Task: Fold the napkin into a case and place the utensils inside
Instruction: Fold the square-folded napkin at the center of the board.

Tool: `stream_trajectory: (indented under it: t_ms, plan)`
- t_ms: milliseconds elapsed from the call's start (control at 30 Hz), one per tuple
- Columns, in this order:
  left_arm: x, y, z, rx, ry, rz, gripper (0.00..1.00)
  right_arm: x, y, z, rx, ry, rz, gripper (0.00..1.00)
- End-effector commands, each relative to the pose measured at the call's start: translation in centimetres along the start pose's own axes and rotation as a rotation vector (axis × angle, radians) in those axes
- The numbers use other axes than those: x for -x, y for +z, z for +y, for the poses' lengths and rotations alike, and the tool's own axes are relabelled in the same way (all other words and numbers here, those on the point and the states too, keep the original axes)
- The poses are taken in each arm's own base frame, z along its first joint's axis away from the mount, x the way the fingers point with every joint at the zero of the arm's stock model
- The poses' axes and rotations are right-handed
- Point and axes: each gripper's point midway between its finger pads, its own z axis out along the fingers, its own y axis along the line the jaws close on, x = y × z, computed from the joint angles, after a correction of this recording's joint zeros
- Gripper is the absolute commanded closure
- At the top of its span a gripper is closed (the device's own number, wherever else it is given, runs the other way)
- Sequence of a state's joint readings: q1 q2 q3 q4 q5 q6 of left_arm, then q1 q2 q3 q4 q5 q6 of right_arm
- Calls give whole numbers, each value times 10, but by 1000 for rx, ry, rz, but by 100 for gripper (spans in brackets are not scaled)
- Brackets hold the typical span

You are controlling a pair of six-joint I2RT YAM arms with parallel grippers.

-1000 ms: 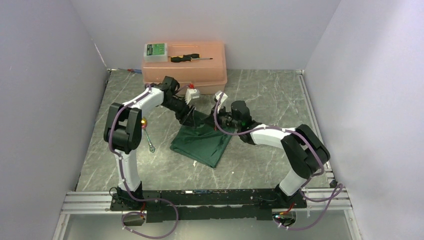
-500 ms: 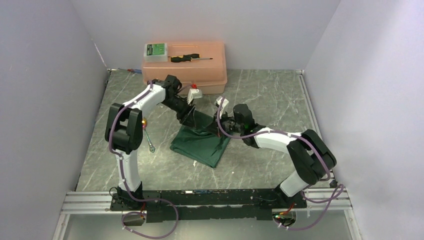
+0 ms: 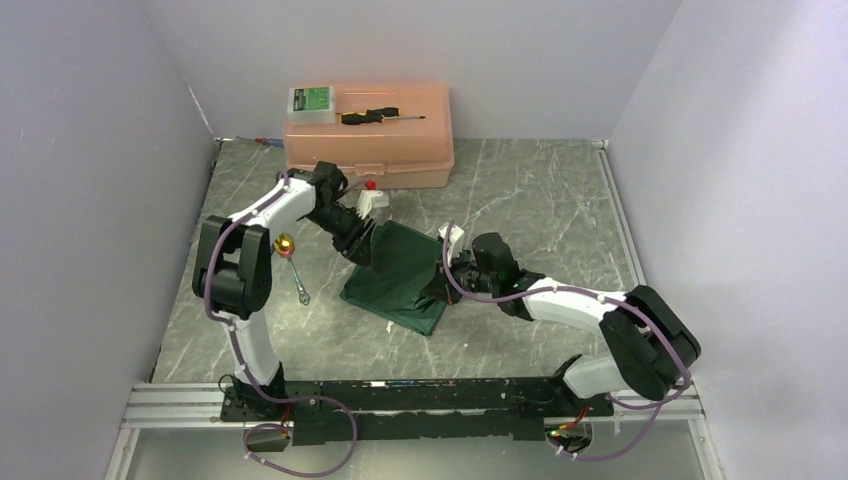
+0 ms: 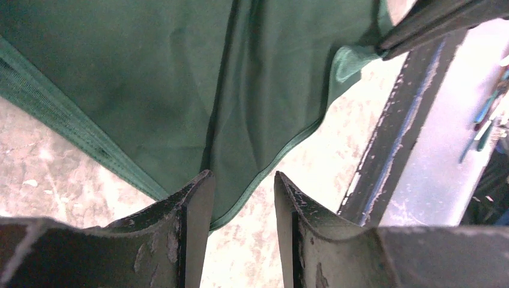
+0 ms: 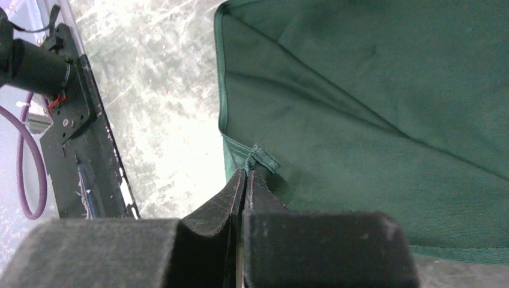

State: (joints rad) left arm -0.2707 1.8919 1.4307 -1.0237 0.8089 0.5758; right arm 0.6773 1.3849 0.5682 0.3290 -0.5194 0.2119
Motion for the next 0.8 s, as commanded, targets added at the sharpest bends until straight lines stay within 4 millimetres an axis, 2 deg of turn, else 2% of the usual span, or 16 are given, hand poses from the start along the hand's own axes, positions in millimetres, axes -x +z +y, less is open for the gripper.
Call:
stream_trajectory:
  t_ms: [0,33,167,233,267,367,500,567,633,767]
  plan:
    - [4,-3,7,117,32,-10,53,-10,-3,10,-13,-15,22,100]
    - [1,-1,8,131,39,3,54,-14,-3,11,-12,-10,36,98]
    - [-12,6,17,191,76,54,54,-23,-6,10,-38,9,71,77]
    - [-19,9,21,207,91,79,54,-20,-11,9,-64,4,63,65]
    - [-23,10,23,221,101,92,55,-17,-14,8,-78,-1,53,56]
    - [-32,12,33,264,113,117,55,-1,-24,12,-97,-28,16,47]
    - [-37,14,40,290,108,135,57,14,-31,10,-141,-24,-17,47]
    - [-38,14,43,304,116,136,58,17,-31,-2,-204,-9,-25,48]
    - [-39,13,46,319,120,140,60,15,-31,-26,-322,30,-3,54]
    - [-42,12,53,354,125,148,69,20,-41,-80,-522,153,-11,75]
